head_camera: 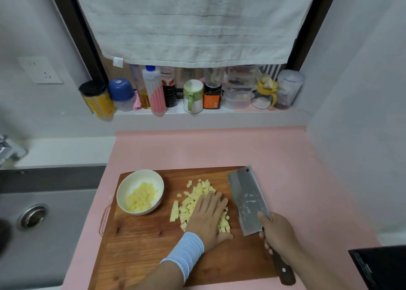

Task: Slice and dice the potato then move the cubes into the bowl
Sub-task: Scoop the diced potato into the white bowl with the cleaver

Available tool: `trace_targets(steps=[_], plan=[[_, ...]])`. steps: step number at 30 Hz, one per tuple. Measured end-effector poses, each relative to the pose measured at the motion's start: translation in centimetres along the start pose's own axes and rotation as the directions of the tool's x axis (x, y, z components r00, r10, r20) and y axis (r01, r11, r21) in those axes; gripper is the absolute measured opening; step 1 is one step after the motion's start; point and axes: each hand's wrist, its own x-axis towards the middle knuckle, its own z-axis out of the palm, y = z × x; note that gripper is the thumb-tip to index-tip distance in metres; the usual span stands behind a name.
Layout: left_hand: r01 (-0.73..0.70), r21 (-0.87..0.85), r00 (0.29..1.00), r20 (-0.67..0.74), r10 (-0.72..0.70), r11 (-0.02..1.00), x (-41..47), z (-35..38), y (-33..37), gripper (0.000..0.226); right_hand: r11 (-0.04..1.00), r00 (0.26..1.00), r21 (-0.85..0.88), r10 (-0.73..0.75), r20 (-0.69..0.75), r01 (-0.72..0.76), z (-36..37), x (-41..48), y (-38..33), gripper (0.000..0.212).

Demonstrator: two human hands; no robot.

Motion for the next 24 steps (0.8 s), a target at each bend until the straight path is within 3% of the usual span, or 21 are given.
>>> trace_targets(steps=[3,7,12,18,24], plan=[[0.113,-0.05,0.987,-0.109,-0.118,0.992,1.0,0.1,0.4,0.085,0.999,0.999,0.037,0.028,0.042,-0.029,-0.2,0.0,1.2,0.03],[0.233,-0.132,0.962,-0.116,-0.248,0.964,1.5,-0.1,0.1,0.095,0.996,0.994,0.081,0.04,0.101,-0.048,0.5,-0.2,2.1,0.028],[0.18,-0.19,0.976,-0.086,-0.199,0.965,1.8,-0.5,-0.4,0.101,0.99,0.982,0.127,0.032,0.187,-0.056,2.2,-0.8,2.1,0.024],[0.111,-0.282,0.976,-0.15,-0.157,0.953,1.2,0.2,0.2,0.088,0.989,0.966,0.144,-0.018,0.257,-0.02,4.5,-1.7,1.1,0.028],[0.06,-0.342,0.977,-0.173,-0.125,0.938,0.8,-0.2,0.1,0.081,0.976,0.928,0.206,-0.007,0.371,-0.075,4.7,-2.7,0.9,0.03]])
